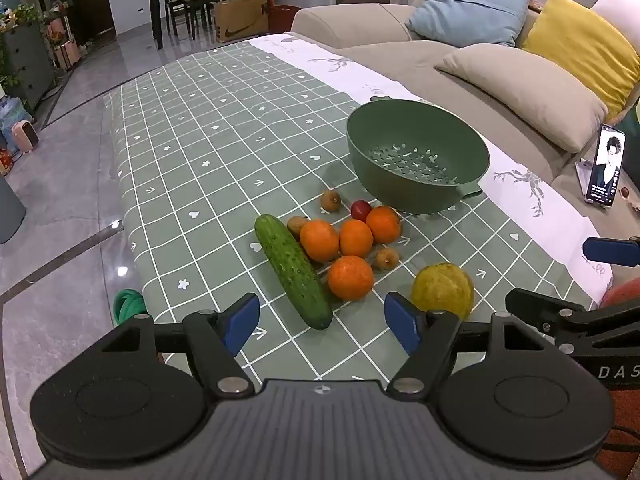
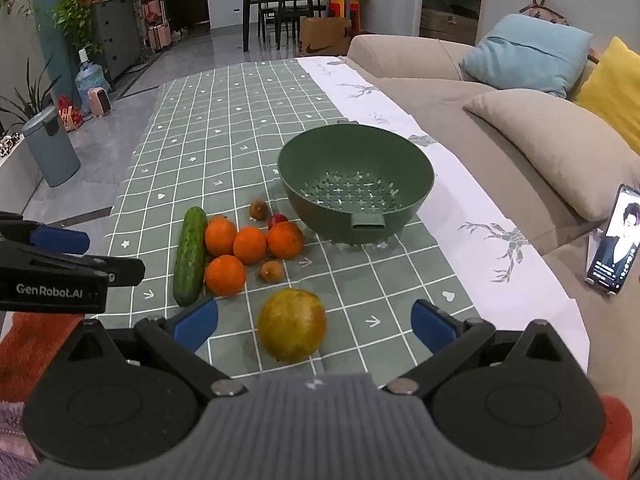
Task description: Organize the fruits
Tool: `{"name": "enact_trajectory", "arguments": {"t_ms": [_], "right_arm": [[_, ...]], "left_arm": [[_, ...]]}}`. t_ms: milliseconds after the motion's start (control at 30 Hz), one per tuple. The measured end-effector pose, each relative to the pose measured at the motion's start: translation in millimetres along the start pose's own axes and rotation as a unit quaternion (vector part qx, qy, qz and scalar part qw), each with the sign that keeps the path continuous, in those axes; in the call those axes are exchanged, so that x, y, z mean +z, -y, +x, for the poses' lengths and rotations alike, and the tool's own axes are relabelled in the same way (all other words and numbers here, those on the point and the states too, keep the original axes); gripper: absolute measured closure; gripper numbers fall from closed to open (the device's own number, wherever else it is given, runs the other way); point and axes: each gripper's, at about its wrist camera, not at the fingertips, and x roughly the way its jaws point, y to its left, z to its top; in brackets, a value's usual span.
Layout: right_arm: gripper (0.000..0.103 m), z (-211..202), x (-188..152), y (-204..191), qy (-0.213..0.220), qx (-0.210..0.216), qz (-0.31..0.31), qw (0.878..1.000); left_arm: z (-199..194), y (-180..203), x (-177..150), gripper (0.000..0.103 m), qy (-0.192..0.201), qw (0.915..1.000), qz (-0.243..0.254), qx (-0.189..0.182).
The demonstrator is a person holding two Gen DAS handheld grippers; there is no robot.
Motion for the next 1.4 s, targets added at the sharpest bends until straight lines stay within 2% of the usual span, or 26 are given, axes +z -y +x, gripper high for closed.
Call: {"name": "enact_trajectory", "arguments": {"t_ms": [1400], "right_arm": [[0.004, 1.8, 3.9, -2.0, 0.002, 0.003, 0.001, 1.000]], "left_arm": [[-1.7, -8.9, -1.7, 0.019, 0.006, 0.9998, -0.018, 0.002]]}}
